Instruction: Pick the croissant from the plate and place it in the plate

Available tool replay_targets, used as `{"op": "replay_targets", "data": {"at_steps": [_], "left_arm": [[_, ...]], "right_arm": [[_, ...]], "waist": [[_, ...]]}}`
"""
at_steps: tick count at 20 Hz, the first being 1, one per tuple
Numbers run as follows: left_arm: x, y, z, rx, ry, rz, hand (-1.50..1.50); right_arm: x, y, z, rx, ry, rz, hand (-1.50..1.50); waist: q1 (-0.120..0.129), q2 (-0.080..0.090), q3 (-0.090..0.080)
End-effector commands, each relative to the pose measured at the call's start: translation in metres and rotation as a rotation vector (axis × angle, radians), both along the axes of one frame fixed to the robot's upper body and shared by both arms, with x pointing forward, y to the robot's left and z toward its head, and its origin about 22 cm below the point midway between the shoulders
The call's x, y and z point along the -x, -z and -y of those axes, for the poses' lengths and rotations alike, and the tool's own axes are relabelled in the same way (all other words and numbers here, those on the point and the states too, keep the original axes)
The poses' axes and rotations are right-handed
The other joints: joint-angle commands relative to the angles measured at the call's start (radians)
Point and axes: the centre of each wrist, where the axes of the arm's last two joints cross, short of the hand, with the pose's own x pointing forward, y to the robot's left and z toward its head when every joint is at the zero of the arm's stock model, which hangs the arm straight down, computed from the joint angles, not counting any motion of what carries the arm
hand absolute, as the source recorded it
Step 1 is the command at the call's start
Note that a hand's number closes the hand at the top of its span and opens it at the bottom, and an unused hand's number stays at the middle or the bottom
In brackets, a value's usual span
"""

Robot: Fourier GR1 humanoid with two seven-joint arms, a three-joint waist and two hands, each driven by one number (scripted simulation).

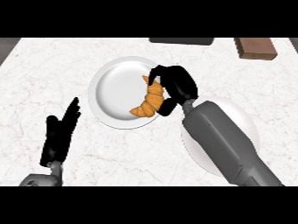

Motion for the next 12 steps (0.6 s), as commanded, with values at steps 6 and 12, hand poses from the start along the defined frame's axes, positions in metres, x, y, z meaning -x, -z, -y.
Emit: {"op": "replay_targets", "data": {"at_steps": [6,12], "left_arm": [[-0.010,-0.005,0.011,0.011,0.048,0.001,0.00],[-0.019,-0.009,0.005,-0.005,0.050,0.036,0.00]], "right_arm": [[0.000,-0.082,-0.077,-0.081,0.487,0.244,1.50],[0.004,-0.105,-0.110,-0.049,0.741,0.256,1.50]], "waist": [[0.033,0.015,0.003],[0.058,0.036,0.005]]}}
